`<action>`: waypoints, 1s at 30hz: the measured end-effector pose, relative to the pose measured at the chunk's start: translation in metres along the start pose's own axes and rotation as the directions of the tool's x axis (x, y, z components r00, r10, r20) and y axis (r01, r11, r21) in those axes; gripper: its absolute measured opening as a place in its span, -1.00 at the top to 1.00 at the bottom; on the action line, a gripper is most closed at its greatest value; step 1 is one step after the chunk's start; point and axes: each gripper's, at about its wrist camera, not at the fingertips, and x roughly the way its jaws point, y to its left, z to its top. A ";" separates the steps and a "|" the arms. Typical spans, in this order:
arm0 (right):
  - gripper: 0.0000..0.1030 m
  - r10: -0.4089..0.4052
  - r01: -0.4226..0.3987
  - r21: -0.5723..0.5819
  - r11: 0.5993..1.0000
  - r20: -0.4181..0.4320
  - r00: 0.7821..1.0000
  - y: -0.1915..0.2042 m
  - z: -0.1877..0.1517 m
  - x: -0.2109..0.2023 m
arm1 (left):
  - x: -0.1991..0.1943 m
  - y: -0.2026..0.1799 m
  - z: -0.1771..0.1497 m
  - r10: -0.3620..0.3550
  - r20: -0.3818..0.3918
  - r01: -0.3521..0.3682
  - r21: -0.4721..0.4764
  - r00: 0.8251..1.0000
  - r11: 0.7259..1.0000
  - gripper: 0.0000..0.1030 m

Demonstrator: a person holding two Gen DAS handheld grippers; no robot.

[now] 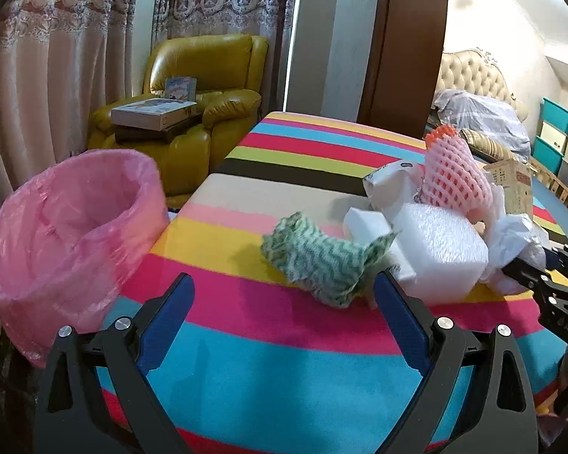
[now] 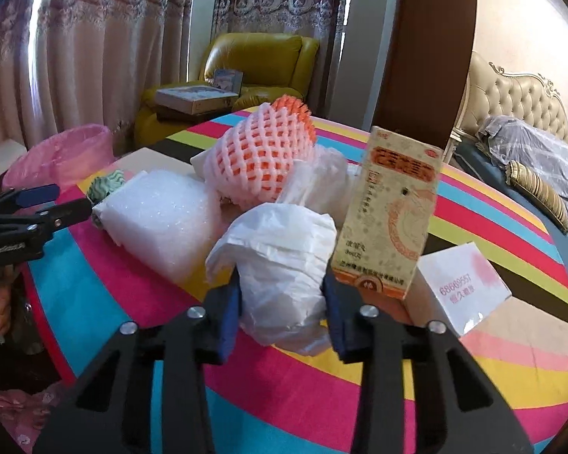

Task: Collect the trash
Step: 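Grasp the green cloth with the left tool while the right tool grasps the white plastic bag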

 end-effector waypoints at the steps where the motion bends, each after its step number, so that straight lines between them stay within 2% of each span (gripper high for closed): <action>1: 0.31 0.005 -0.005 0.006 1.000 0.000 1.000 -0.002 -0.001 -0.001 | 0.003 -0.003 0.002 0.007 0.000 -0.007 0.003 1.000 1.000 -0.71; 4: 0.31 0.013 -0.013 0.016 1.000 0.002 1.000 -0.004 -0.003 -0.002 | 0.015 -0.010 0.007 0.008 -0.031 -0.008 0.005 0.999 1.000 -0.44; 8: 0.30 0.011 -0.011 0.014 1.000 0.004 1.000 -0.006 -0.004 -0.003 | 0.038 -0.023 0.011 -0.039 -0.106 0.042 0.019 0.994 0.999 0.07; 11: 0.30 0.010 -0.011 0.013 1.000 0.009 1.000 -0.008 -0.005 -0.006 | 0.040 -0.034 0.010 -0.040 -0.088 0.045 0.055 0.995 0.997 0.34; 17: 0.30 0.007 -0.007 0.003 1.000 0.025 1.000 -0.006 -0.006 -0.007 | 0.021 -0.039 0.004 -0.085 -0.030 0.087 0.063 0.996 0.994 0.38; 30: 0.31 0.032 -0.033 0.019 0.999 0.086 0.996 0.002 -0.007 -0.025 | -0.007 -0.036 -0.006 -0.062 0.027 0.059 0.086 0.998 0.995 0.38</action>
